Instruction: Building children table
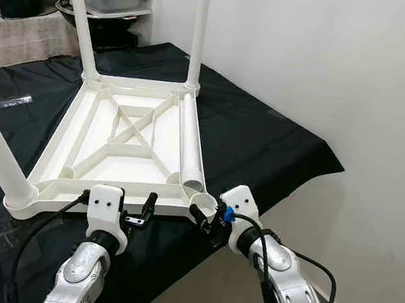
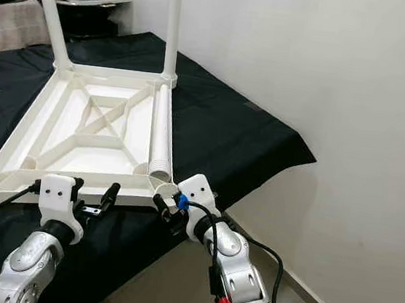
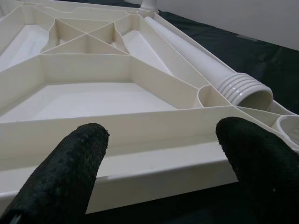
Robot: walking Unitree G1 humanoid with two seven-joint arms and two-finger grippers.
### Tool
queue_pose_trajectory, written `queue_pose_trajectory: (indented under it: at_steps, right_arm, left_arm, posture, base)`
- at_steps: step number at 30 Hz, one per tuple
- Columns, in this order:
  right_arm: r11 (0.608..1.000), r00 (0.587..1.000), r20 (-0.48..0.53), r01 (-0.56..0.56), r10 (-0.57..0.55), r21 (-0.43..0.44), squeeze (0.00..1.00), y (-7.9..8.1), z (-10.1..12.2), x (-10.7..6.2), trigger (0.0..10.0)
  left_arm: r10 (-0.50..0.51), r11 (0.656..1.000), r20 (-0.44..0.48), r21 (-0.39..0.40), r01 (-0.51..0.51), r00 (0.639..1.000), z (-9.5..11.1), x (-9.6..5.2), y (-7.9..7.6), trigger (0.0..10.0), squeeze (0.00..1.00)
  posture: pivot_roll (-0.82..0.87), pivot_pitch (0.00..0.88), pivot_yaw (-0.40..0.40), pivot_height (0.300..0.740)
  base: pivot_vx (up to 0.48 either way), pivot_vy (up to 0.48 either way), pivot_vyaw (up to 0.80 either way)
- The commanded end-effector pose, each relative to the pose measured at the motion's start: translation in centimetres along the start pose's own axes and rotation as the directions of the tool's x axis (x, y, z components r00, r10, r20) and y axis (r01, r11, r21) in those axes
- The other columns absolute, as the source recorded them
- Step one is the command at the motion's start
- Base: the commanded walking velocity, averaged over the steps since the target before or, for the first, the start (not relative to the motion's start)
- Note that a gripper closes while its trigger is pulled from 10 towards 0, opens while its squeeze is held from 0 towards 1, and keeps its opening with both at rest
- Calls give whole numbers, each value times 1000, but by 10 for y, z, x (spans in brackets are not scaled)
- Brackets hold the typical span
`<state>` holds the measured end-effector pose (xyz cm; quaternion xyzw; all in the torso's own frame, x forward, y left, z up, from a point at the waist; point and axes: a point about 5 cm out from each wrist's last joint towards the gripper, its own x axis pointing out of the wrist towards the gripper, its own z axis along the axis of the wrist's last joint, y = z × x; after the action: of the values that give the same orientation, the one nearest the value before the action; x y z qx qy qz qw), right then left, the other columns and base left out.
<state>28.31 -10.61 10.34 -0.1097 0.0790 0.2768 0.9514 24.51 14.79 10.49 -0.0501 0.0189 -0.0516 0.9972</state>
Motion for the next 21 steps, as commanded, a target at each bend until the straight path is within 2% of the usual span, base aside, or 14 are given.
queue_pose_trajectory:
  at_steps: [1,21]
  right_arm:
    - [999,1000,-9,9,-8,31,0,-1,-2,-3,10000]
    - [999,1000,5,-10,10,41,0,11,1,-5,10000]
  left_arm:
    - [10,1000,-12,1,-10,1000,-1,-3,3,10000,0]
    - [2,1000,-42,5,-2,999,-3,-8,10,10000,0]
  posture:
    - [-96,7,-55,740]
    - [-99,27,-16,740]
  base:
    - [0,0,0]
    - [0,0,0]
